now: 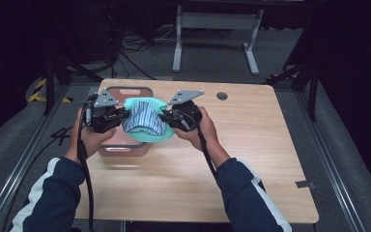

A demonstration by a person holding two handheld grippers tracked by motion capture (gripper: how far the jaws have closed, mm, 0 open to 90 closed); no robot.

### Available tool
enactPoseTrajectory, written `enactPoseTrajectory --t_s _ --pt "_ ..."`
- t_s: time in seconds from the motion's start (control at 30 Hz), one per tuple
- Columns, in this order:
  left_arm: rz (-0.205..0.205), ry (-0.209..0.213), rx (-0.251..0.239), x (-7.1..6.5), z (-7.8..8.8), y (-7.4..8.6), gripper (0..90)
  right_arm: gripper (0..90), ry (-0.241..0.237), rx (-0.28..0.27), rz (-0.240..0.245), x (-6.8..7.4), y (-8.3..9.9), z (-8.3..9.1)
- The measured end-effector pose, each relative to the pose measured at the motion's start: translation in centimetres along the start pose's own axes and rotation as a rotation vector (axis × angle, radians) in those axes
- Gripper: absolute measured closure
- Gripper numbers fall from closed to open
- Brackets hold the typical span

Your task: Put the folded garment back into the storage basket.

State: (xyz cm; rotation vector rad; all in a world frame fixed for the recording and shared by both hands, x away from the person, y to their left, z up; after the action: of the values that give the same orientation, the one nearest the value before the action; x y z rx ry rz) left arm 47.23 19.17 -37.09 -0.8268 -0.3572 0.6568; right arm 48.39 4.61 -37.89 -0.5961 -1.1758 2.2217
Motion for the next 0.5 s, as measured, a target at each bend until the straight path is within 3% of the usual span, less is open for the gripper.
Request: enactPoseTrajectory --t_s 0.5 --pt "0.054 -0.087 -0.009 3.6 1.7 2.1 82.6 82.3 -0.033 0.001 0.014 2.6 -2.2 -4.0"
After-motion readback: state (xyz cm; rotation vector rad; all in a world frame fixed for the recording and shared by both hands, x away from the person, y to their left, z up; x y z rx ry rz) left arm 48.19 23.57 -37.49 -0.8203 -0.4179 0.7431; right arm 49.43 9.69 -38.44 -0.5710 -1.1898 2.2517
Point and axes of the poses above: each handheld gripper's, and its own axes: z roughly backward along the jaws, y roughly out of its underside, x roughly to its left, the point moved 10 cm from there along -z, roughly forward along the jaws, and after that the axes turned 10 degrees about y, right-handed, at the moved point
